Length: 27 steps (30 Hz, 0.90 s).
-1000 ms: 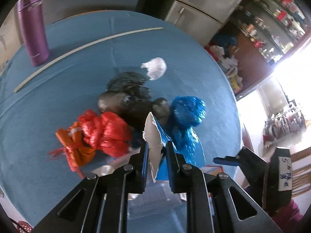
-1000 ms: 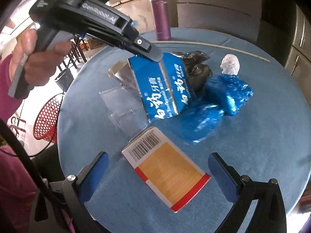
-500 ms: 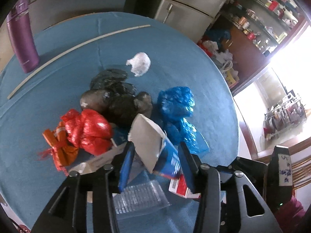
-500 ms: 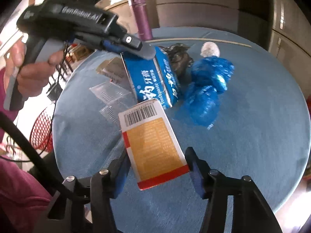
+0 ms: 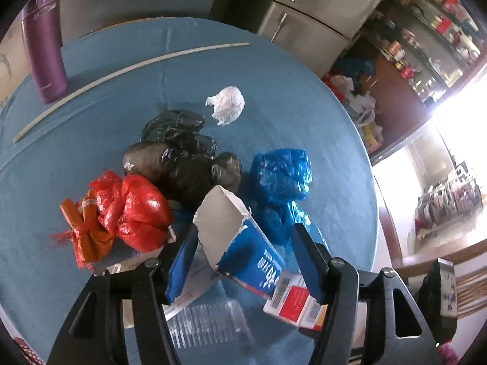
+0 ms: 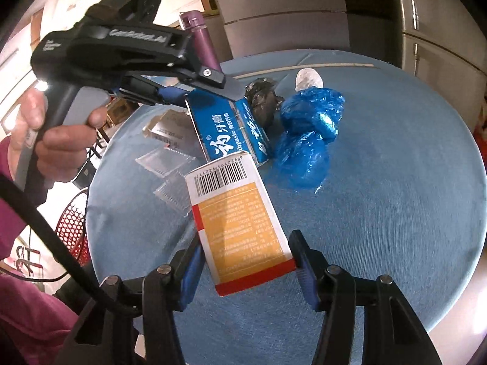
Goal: Collect trash
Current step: 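Grasp the blue toothpaste carton with left tool while right tool grasps the medicine box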
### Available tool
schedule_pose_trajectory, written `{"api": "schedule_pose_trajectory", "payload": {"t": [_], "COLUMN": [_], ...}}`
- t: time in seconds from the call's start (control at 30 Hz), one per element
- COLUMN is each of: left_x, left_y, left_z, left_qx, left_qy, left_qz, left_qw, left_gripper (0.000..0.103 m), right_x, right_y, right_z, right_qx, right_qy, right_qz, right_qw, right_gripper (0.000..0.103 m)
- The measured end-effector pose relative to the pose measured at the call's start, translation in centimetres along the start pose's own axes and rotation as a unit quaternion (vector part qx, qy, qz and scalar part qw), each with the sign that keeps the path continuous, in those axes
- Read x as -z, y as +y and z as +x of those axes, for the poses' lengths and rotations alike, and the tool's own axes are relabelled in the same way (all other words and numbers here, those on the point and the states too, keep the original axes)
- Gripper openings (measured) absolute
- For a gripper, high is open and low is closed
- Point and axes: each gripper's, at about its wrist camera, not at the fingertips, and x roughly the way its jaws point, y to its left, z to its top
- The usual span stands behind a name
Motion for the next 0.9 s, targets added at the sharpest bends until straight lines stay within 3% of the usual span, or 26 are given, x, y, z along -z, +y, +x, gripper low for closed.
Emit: {"api": "schedule_pose_trajectory", "payload": {"t": [0.23,0.33,0.67,0.9], "left_x": [-0.5,-0.1,0.7,1.3], "left_y": [-1.4,-2.5,-2.5,-2.4], "left_z": [-0.3,0.5,2.5,1.9], "left_qx": [0.042,0.076,0.056,0.061], "left_qy": [-0.032,-0.02,-0.007,-0.011], "left_qz": [-0.002,0.003,-0.007,0.0], "left_qw": [0.9986,0.9969,0.9984,0.9981], "left_gripper": [0.063,0.063,0.063,0.039], "right_x": [0.4,0.7,1.7,1.8], "right_y": [-0.2,-0.5,-0.3,-0.4], "right_z": [-0.1,-0.4,-1.1,-1.3], "right_qx": [0.0,-0.001,0.005,0.005], "right_qy": [-0.015,-0.025,-0.034,-0.038], "right_qz": [0.02,0.033,0.051,0.058], "right_qw": [1.0,0.999,0.998,0.998], "right_gripper": [0.058,0.057,0.055,0.053]}}
